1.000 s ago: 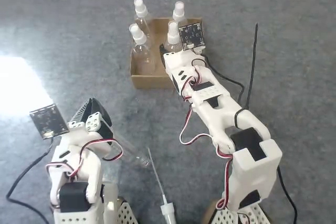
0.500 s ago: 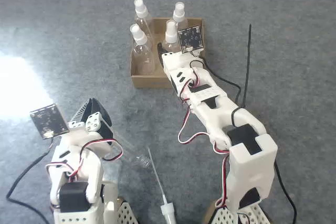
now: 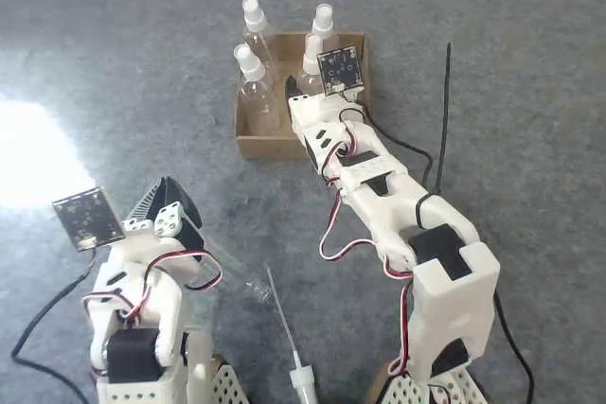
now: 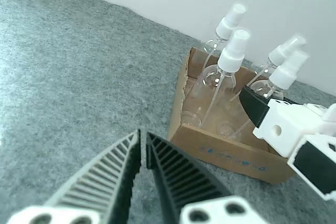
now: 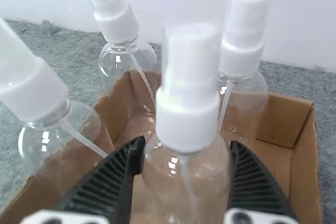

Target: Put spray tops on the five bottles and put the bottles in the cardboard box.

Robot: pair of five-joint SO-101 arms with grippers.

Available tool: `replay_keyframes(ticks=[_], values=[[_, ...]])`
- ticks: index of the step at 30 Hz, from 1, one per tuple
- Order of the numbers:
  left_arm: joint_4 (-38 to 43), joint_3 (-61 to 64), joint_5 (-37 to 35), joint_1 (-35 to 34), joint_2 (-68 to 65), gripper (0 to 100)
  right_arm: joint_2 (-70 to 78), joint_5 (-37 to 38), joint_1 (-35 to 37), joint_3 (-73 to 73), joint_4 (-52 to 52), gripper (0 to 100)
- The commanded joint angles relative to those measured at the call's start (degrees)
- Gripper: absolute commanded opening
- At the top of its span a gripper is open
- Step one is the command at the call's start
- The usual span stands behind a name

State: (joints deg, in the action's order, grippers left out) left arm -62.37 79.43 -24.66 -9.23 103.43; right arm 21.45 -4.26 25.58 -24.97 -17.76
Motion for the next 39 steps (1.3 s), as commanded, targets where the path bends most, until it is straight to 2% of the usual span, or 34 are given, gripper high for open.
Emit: replay_keyframes(ticks=[1, 10, 16, 39], values=[[0.18, -0.57, 0.44, 0.09, 1.05, 1, -1.80, 0.26, 0.13, 2.11, 1.01, 19.1], [0.18, -0.57, 0.44, 0.09, 1.05, 1, -4.88, 0.26, 0.31, 2.02, 5.23, 19.9], [0.18, -0.57, 0.44, 0.18, 1.05, 1, -4.88, 0.09, 1.10, 2.02, 5.58, 28.2], [0.18, -0.57, 0.44, 0.09, 1.05, 1, -5.49, 0.18, 1.98, 0.53, 5.58, 27.2]])
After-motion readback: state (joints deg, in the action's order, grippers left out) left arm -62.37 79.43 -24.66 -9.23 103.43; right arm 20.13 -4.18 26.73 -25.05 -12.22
